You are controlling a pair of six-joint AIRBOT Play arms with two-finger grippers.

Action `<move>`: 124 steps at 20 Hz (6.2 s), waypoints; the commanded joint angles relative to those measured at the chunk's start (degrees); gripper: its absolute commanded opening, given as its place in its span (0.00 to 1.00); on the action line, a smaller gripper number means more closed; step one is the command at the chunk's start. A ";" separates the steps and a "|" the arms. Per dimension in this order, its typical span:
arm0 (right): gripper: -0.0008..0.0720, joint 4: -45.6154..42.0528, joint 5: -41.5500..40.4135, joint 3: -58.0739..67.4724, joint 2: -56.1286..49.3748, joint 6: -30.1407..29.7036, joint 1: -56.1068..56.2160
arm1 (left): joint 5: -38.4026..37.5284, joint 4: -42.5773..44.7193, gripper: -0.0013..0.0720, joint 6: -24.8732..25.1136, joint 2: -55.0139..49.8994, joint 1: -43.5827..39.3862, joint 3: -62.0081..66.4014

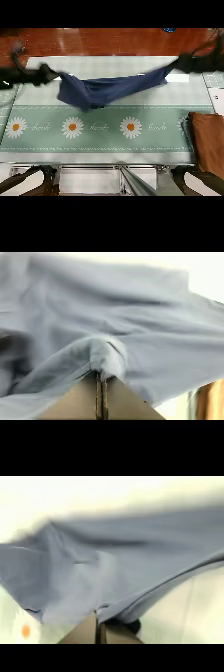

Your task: Fold the shirts.

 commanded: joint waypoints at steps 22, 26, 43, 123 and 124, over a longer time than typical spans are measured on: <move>0.05 -27.58 26.29 36.79 27.85 13.44 0.07 | -15.63 57.40 0.04 -20.83 36.52 -18.75 48.85; 0.05 -20.92 24.33 22.80 27.93 13.66 0.07 | -16.33 59.91 0.04 -20.41 32.61 -20.28 40.61; 0.05 -6.49 -16.22 6.54 -27.15 3.04 -0.13 | 11.30 34.69 0.04 -25.05 -32.00 -9.77 35.76; 0.05 -24.28 12.35 41.20 19.61 9.75 0.07 | -9.01 23.71 0.04 -8.28 21.68 12.20 47.89; 0.05 -25.68 13.29 40.50 22.21 10.64 0.07 | -9.22 29.31 0.04 -10.86 24.96 11.96 47.21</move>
